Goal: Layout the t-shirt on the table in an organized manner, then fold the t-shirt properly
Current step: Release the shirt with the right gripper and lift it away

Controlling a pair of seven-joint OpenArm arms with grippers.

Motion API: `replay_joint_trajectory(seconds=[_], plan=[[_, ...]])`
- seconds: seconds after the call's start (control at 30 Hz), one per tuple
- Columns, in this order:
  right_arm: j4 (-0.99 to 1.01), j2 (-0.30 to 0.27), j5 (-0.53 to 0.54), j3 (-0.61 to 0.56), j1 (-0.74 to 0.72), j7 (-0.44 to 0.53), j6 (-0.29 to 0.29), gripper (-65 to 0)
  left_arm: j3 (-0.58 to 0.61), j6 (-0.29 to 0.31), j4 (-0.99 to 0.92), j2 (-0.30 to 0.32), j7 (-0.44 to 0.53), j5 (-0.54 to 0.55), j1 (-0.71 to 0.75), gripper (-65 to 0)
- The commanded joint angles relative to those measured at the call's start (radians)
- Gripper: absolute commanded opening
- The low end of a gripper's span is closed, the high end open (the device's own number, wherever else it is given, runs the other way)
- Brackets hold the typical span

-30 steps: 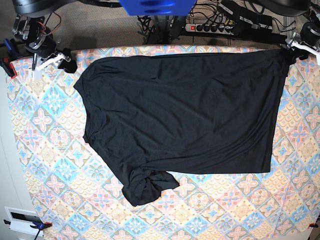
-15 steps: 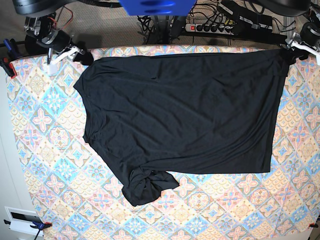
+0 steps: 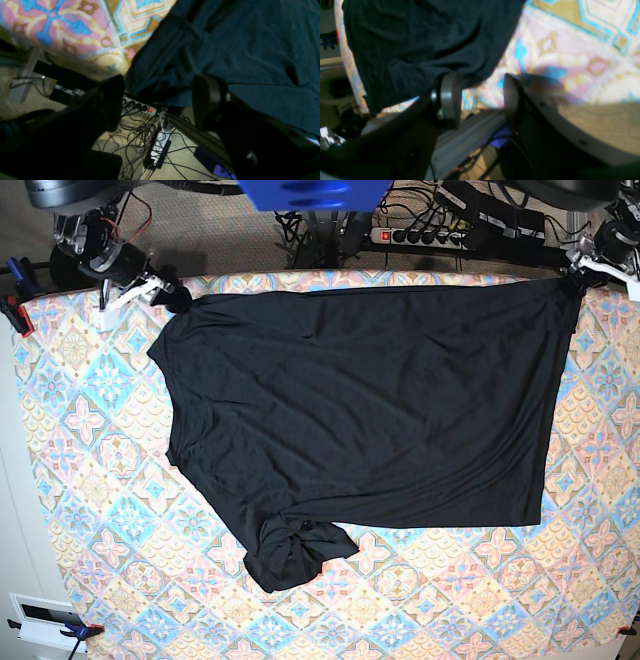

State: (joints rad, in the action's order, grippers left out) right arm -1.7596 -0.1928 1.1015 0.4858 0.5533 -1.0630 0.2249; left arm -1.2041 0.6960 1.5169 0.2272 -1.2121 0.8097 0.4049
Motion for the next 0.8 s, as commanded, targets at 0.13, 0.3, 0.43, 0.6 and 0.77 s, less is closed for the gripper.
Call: replay_joint_trajectory(seconds=[0.13,0.3,0.43,0.6,0.77], plan=[[0.036,0.003,0.019,0.004,0.007,0.008,0.008,-39.3,-0.007,0.002,0.014,0.019,0.015,0.013,0.006,-23.6],[0.04,0.019,0.019,0.004,0.007,0.005,0.008,-39.3,-0.007,0.002,0.014,0.019,0.015,0.013,0.006,-23.6],[0.04,0.025,0.019,-0.028,0.007,0.007,0.008,-39.3,-0.007,0.002,0.014,0.019,0.015,0.013,0.006,-23.6],[0.04,0.034,0.019,-0.069,0.007,0.01,0.008,-39.3,-0.007,0.002,0.014,0.019,0.015,0.013,0.006,-23.6],[0.04,0.04,0.019,-0.071,0.007,0.01,0.008,-39.3,-0.007,0.002,0.014,0.018,0.015,0.013,0.006,-23.8]])
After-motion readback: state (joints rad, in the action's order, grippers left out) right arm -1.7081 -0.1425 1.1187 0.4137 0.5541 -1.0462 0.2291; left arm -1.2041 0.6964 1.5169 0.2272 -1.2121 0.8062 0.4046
